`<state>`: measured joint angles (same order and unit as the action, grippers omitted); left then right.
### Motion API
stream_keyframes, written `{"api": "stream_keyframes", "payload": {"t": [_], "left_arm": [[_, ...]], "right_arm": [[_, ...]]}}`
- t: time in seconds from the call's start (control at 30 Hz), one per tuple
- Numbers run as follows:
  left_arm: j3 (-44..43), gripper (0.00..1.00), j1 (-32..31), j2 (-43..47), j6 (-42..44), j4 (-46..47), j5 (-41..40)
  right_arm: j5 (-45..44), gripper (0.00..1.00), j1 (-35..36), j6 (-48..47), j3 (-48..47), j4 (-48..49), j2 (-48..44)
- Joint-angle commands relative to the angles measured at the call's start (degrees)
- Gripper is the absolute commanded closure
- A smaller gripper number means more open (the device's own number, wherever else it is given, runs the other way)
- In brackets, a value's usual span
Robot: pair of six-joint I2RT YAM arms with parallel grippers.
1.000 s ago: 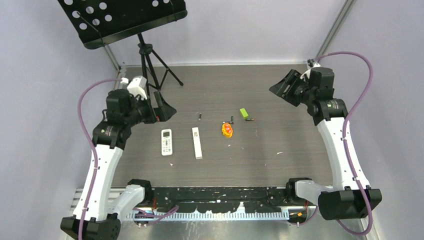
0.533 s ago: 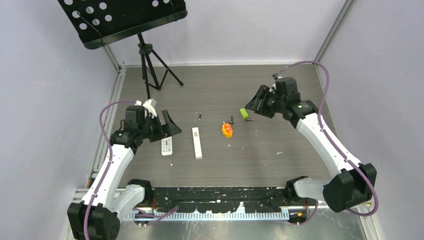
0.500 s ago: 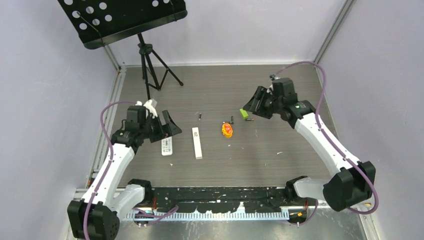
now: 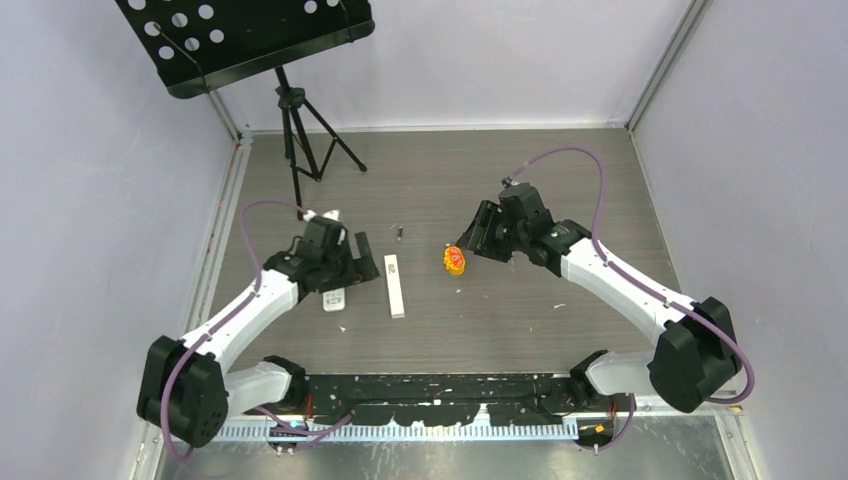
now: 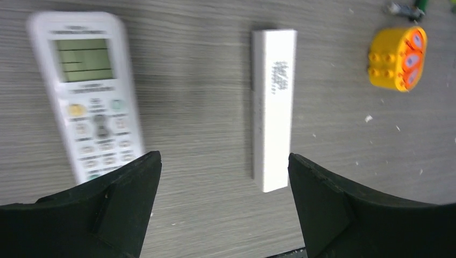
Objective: Load the batteries into the remote control
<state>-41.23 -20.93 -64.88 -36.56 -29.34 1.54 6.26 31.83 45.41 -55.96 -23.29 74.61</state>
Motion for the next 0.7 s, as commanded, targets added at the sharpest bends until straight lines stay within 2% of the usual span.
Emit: {"api": "stream_keyframes", "payload": {"t": [0.0, 0.1, 0.27, 0.43, 0.57, 0.63, 0.67], "left_arm": [[1.0, 0.12, -6.7, -1.8, -7.6, 10.7, -2.5], [-0.5, 0.18, -11.2, -7.4, -10.1, 11.8, -7.4], [-6.5, 0.20, -16.2, -16.8, -12.4, 7.9, -16.5], [-8.4, 0.23, -17.9, -21.7, -13.4, 9.8, -15.2], [-7.1, 0.31, -17.9, -22.2, -15.4, 13.4, -13.3], [-6.7, 0.32, -17.9, -21.4, -16.2, 13.2, -14.0], [-6.9, 0.29, -17.8, -20.7, -16.3, 12.5, -14.7]], "right_arm": [[-3.2, 0.47, 0.6, 3.0, 1.1, 3.2, -0.7], [-4.2, 0.48, 0.8, 3.4, 1.7, 2.4, -1.4], [-6.0, 0.48, 0.8, 3.6, 3.8, 1.6, -3.9], [-7.1, 0.48, 0.9, 3.1, 5.4, 2.2, -4.5], [-3.2, 0.48, 1.9, 2.5, 5.4, 3.4, -2.0], [-3.5, 0.48, 3.7, 2.1, 4.9, 4.2, -0.4], [-4.1, 0.48, 5.0, 1.9, 4.5, 4.4, 0.5]]}}
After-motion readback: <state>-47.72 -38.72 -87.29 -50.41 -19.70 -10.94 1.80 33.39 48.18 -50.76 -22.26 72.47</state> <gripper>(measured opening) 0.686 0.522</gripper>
